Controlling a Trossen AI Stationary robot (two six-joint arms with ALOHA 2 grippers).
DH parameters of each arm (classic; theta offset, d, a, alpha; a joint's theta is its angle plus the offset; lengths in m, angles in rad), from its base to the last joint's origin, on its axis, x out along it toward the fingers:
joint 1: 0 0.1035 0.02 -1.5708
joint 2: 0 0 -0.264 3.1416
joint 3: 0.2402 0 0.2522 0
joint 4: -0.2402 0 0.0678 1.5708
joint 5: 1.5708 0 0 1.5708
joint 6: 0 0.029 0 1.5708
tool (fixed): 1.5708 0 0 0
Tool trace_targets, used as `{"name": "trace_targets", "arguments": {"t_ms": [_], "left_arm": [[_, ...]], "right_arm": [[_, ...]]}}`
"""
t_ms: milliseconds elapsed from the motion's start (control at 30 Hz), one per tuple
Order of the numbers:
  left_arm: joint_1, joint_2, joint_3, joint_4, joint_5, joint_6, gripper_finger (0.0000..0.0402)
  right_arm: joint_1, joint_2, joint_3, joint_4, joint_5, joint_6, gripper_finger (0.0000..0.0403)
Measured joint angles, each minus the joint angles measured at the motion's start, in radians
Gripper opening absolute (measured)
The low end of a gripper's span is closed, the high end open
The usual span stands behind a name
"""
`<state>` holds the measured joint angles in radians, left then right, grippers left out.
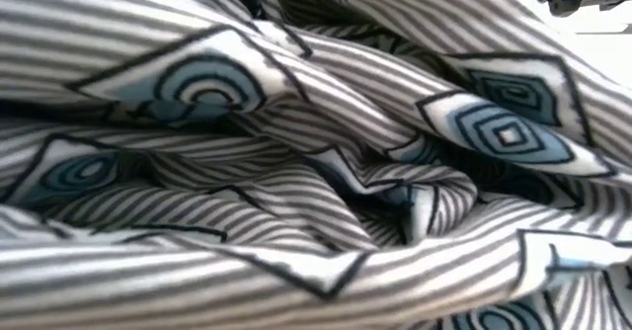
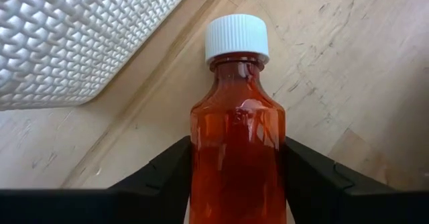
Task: Pick & Place Medicine items
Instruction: Put the top left red medicine bottle into the black bin
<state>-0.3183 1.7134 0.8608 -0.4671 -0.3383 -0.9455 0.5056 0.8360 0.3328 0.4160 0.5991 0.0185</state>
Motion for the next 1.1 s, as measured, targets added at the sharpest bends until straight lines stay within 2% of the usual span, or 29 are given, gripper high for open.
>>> {"name": "trace_targets", "arguments": {"t_ms": [333, 567, 867, 1100], "left_arm": [[0.0, 0.0, 0.0, 0.004, 0.004, 0.007, 0.0184], [0.0, -0.022, 0.0, 0.004, 0.036, 0.006, 0.019], [-0.003, -0.161, 0.0, -0.01, 0.041, 0.003, 0.0188], [-0.007, -0.293, 0.0, -0.14, 0.052, -0.084, 0.0189]], "right_arm": [[0.0, 0.0, 0.0, 0.0, 0.0, 0.0, 0.0354], [0.0, 0.0, 0.0, 0.0, 0.0, 0.0, 0.0354], [0.0, 0.0, 0.0, 0.0, 0.0, 0.0, 0.0354], [0.0, 0.0, 0.0, 0.0, 0.0, 0.0, 0.0354]]}}
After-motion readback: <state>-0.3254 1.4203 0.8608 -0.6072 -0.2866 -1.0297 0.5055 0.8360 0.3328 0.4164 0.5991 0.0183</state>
